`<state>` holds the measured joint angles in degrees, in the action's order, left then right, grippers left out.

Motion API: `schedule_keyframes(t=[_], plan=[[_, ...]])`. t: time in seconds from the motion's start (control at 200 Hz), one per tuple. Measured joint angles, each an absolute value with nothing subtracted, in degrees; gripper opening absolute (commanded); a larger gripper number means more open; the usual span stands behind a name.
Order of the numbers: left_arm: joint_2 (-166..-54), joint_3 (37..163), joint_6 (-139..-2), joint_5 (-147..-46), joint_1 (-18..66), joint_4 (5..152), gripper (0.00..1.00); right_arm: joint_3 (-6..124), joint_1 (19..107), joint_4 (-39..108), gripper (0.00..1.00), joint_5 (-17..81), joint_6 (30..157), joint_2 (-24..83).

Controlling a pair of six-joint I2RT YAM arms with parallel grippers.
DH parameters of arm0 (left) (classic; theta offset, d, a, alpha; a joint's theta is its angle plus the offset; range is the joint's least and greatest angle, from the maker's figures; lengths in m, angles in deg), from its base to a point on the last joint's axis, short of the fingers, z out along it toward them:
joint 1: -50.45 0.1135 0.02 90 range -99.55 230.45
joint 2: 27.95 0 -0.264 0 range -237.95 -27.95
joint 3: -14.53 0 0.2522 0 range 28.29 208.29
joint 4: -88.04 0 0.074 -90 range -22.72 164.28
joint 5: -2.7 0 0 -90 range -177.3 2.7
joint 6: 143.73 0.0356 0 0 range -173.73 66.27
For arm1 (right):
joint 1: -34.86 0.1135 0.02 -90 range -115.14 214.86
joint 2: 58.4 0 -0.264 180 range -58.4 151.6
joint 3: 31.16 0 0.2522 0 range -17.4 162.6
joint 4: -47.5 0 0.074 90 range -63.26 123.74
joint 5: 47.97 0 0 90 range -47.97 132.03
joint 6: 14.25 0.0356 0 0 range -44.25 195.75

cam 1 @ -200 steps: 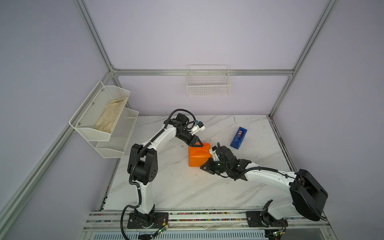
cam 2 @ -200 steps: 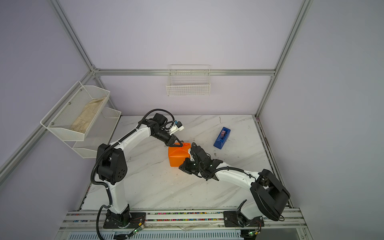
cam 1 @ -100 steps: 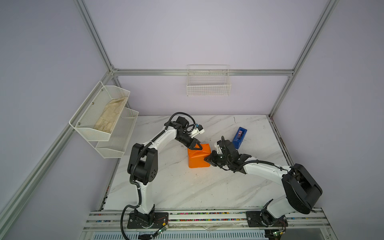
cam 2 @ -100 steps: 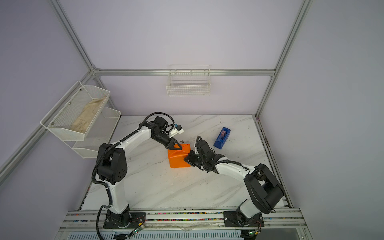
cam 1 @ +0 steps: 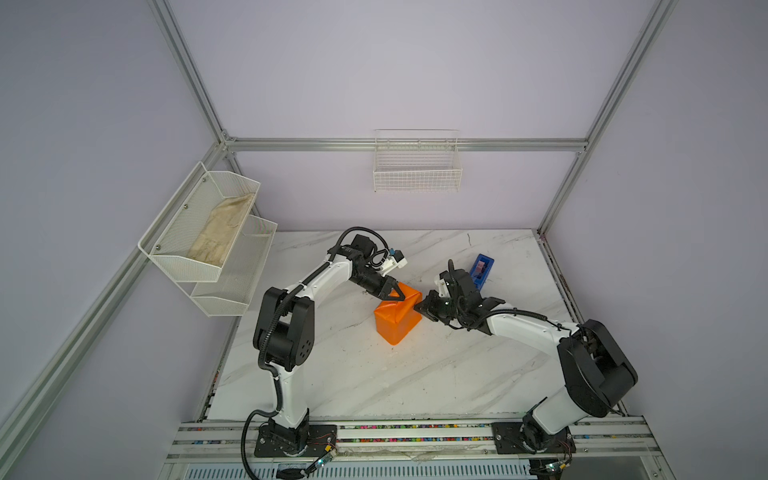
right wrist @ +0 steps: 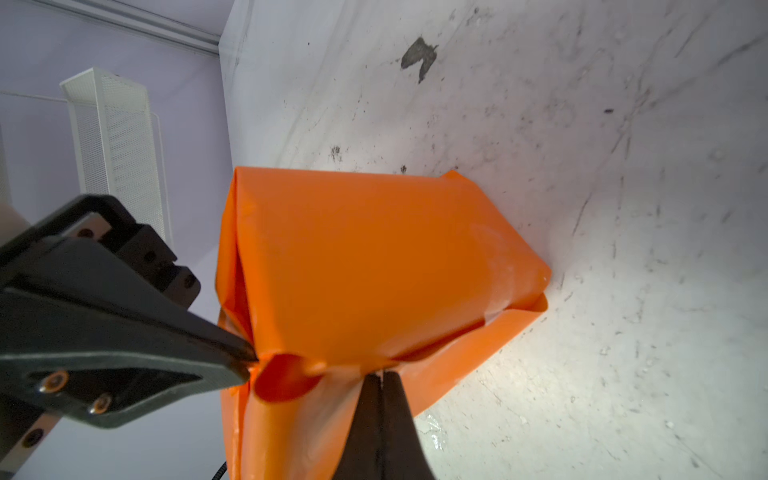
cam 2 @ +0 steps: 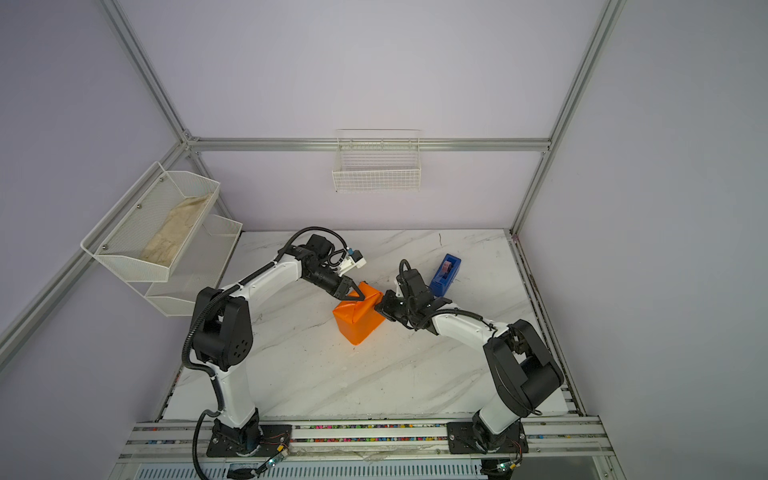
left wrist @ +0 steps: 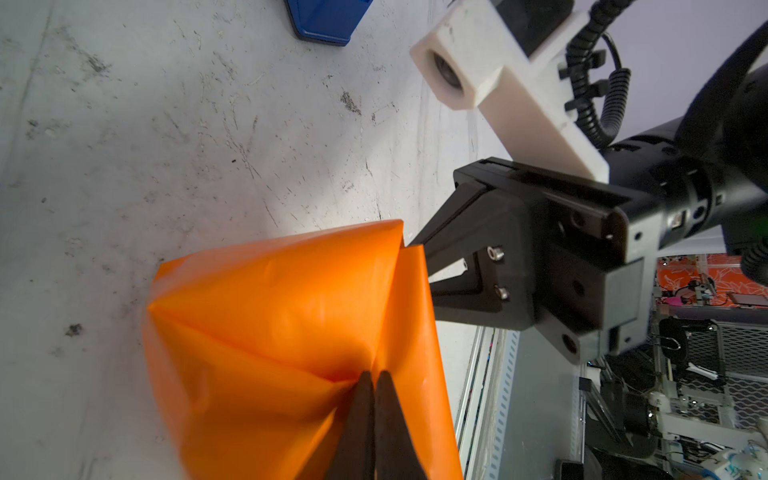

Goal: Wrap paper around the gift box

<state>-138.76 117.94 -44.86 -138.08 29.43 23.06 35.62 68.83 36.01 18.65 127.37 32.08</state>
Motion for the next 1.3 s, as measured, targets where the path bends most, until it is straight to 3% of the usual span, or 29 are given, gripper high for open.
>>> schedule_keyframes(t=[0.28,0.465,0.575,0.865,1.3], plan=[[-136.8,114.3,-49.3,-139.2,29.4,26.1,0.00,35.4,68.4,34.6,0.24,19.3,127.1,29.4],[-136.7,113.8,-50.4,-139.7,29.4,27.0,0.00,33.1,68.3,39.0,0.53,18.2,132.9,23.9],[-136.7,113.6,-51.3,-140.0,29.4,27.3,0.00,30.7,68.3,44.0,0.58,16.8,139.0,24.1],[-136.5,112.7,-52.4,-141.1,29.4,28.5,0.00,30.0,68.4,50.3,0.55,15.1,147.7,31.2],[-134.8,110.9,-55.7,-140.4,29.5,29.9,0.00,32.2,68.3,50.5,0.40,14.5,145.6,34.3]])
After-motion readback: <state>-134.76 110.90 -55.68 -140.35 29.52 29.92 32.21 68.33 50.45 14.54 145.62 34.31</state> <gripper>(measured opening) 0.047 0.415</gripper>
